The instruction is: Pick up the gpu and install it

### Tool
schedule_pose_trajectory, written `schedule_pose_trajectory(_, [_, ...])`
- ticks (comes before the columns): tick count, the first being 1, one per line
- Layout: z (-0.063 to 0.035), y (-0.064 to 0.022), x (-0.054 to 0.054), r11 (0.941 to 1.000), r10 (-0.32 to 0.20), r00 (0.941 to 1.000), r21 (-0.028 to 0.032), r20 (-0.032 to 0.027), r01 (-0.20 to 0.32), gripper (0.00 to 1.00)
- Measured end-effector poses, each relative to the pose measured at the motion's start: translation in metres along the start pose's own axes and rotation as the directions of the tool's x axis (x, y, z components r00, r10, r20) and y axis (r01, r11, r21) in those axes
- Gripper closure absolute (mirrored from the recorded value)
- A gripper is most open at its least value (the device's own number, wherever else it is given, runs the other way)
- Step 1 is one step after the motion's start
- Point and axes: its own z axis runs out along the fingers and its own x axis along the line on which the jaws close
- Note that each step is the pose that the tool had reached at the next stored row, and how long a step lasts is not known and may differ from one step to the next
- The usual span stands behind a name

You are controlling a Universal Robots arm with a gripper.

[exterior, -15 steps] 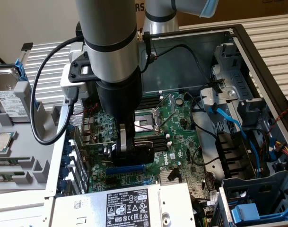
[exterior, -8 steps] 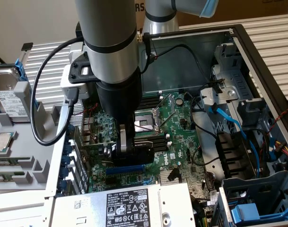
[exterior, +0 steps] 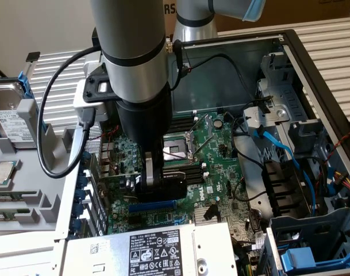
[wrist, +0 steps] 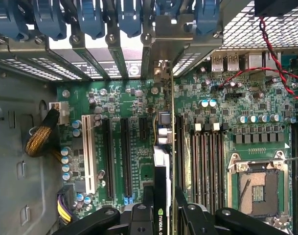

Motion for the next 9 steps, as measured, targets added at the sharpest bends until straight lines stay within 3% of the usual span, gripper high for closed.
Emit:
schedule_pose_trajectory(4, [0.0007, 0.0005, 0.0001, 1.0, 0.0, 1.0, -0.0006, 0.0072, 0.0, 0.73])
schedule_pose_trajectory(9, [0.0008, 0.0005, 0.0001, 1.0, 0.0, 1.0, -0.0006, 0.0085, 0.0, 0.73])
